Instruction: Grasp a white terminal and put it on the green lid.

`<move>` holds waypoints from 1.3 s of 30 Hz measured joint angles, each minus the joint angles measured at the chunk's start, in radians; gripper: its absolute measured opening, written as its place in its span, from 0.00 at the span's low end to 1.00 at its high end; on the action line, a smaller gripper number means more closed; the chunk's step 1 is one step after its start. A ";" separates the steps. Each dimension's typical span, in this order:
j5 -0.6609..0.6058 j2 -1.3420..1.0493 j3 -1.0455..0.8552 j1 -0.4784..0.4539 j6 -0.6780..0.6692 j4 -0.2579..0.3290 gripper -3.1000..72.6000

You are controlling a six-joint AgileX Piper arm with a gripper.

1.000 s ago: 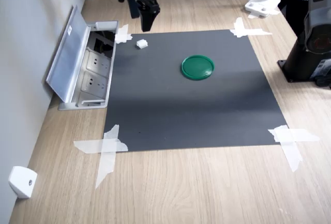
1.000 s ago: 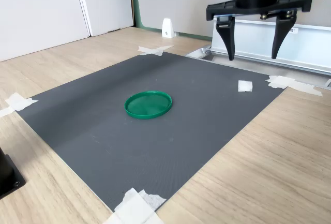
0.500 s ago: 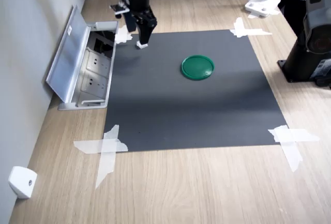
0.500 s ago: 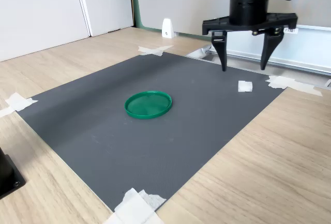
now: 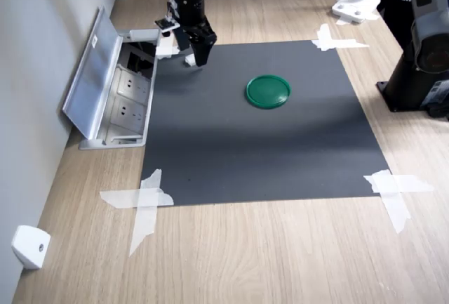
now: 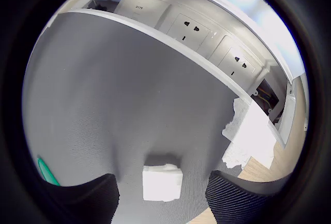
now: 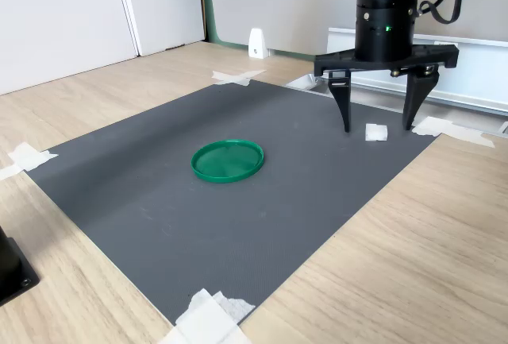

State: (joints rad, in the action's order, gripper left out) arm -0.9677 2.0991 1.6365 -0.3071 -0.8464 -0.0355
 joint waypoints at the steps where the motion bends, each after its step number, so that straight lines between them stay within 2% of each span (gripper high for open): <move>1: 0.003 0.004 0.000 0.000 0.000 0.000 0.98; 10: 0.010 0.020 0.001 0.000 -0.002 0.000 0.94; 14: 0.010 0.020 0.001 0.000 -0.003 0.000 0.87; 17: 0.010 0.020 0.001 0.000 -0.011 0.000 0.71; 21: 0.010 0.020 0.001 0.000 -0.019 0.003 0.40; 24: 0.010 0.015 0.001 0.000 -0.021 0.007 0.40; 28: 0.001 -0.032 0.001 0.000 -0.022 0.043 0.40; 33: -0.089 -0.164 -0.004 0.030 -0.011 0.064 0.40; 39: -0.110 -0.393 -0.184 0.113 0.001 0.079 0.40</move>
State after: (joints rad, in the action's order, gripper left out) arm -1.0782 1.7062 1.4525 -0.1940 -0.8452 0.0436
